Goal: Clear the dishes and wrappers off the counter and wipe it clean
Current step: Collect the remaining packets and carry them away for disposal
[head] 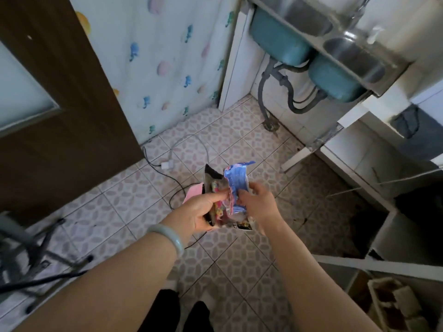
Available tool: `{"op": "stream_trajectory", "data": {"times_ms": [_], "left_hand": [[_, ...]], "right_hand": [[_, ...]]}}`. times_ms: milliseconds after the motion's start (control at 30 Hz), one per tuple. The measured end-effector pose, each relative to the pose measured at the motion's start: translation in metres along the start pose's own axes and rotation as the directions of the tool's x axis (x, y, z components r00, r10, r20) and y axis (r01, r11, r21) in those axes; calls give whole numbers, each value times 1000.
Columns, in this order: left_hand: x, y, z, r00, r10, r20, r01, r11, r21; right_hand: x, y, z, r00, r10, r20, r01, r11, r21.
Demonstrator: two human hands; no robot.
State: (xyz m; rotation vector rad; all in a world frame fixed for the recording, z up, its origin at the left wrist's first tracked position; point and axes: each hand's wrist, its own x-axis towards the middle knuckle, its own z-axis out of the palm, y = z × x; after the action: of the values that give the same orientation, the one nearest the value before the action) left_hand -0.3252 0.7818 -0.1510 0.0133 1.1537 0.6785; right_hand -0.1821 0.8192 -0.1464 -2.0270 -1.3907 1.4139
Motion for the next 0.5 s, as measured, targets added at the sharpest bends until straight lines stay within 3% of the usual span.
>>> {"op": "stream_trajectory", "data": {"times_ms": [200, 500], "left_hand": [[51, -7, -40, 994, -35, -105, 37, 999, 20], [180, -33, -113, 974, -145, -173, 145, 989, -13]], "right_hand": [[49, 36, 43, 985, 137, 106, -138, 990, 2], [135, 128, 135, 961, 264, 76, -268, 963, 41]]}}
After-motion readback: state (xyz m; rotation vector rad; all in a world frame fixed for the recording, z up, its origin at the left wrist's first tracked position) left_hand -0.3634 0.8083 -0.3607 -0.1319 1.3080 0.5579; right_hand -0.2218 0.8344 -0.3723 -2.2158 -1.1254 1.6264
